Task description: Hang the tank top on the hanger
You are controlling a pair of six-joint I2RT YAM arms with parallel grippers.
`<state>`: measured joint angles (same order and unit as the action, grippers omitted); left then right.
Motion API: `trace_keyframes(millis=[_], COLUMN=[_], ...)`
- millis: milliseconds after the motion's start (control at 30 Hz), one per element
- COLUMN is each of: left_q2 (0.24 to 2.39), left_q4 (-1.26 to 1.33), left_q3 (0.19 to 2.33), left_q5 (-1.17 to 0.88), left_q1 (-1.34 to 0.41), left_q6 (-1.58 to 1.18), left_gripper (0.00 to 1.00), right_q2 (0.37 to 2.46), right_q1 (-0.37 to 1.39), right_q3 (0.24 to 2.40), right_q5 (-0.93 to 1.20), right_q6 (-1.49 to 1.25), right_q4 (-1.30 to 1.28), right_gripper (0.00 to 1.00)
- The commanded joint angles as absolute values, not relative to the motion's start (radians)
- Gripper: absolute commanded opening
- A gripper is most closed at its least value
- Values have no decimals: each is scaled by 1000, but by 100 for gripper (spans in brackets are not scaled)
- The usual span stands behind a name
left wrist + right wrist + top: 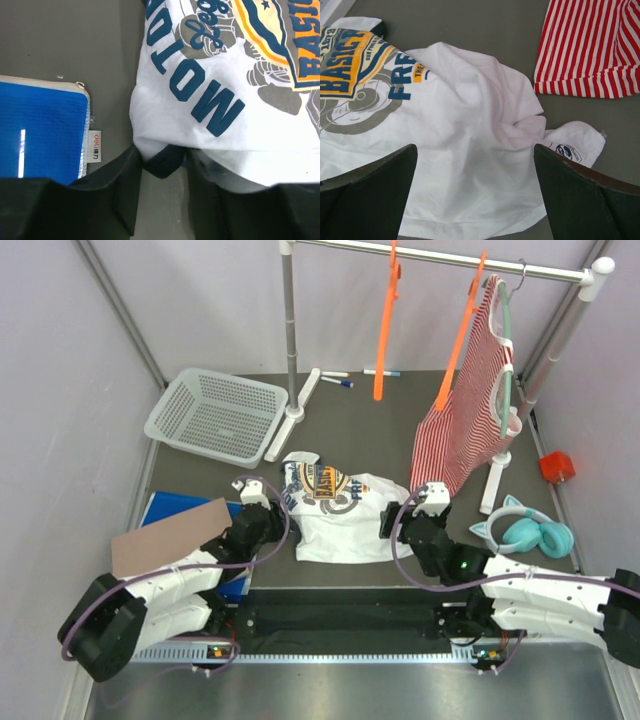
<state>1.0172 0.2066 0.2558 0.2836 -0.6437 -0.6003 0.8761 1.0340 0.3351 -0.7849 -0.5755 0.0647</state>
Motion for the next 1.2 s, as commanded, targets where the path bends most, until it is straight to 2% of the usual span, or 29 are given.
trace_keyframes(millis=[0,33,100,133,200,267,367,400,467,500,533,800,967,1000,1067,1100,1167], left_q2=[1046,1046,1042,1034,1025,1011,967,951,902,887,861,807,805,834,882,940,1014], left_q4=[328,309,243,227,198,167,78,42,5,-12,-49,-210,-134,-67,-8,94,176], left_q3=[279,300,362,376,405,440,492,503,544,558,586,762,793,785,761,750,727], left_q5=[278,294,301,302,296,291,276,267,246,223,200,32,-191,-222,-279,-284,-240], left_q1=[-638,-637,-634,-634,-634,-634,-634,-634,-634,-634,-635,-635,-640,-644,-667,-686,-761], left_q6=[-574,-568,-534,-525,-496,-474,-451,-445,-424,-413,-400,-310,-349,-365,-417,-429,-431], left_gripper=[38,27,17,8,1,0,0,0,0,0,0,0,0,0,0,0,0], right_q2=[909,917,948,957,986,1006,1051,1080,1121,1179,1212,1532,1627,1661,1687,1696,1684], right_q1=[1025,1014,1000,982,944,841,703,683,663,660,660,661,661,660,658,658,657], right_q3=[344,338,311,304,288,278,268,273,323,354,427,846,982,991,1009,1012,980], right_q5=[-769,-749,-704,-692,-639,-556,-401,-376,-379,-388,-397,-561,-603,-612,-612,-606,-588], right_q6=[-690,-716,-727,-726,-712,-675,-637,-624,-577,-556,-511,-336,-285,-284,-273,-275,-285], right_q4=[3,14,50,90,130,205,314,337,385,388,387,387,449,448,425,388,370], right_gripper=[100,100,99,98,95,89,69,48,23,5,0,0,0,6,26,50,72])
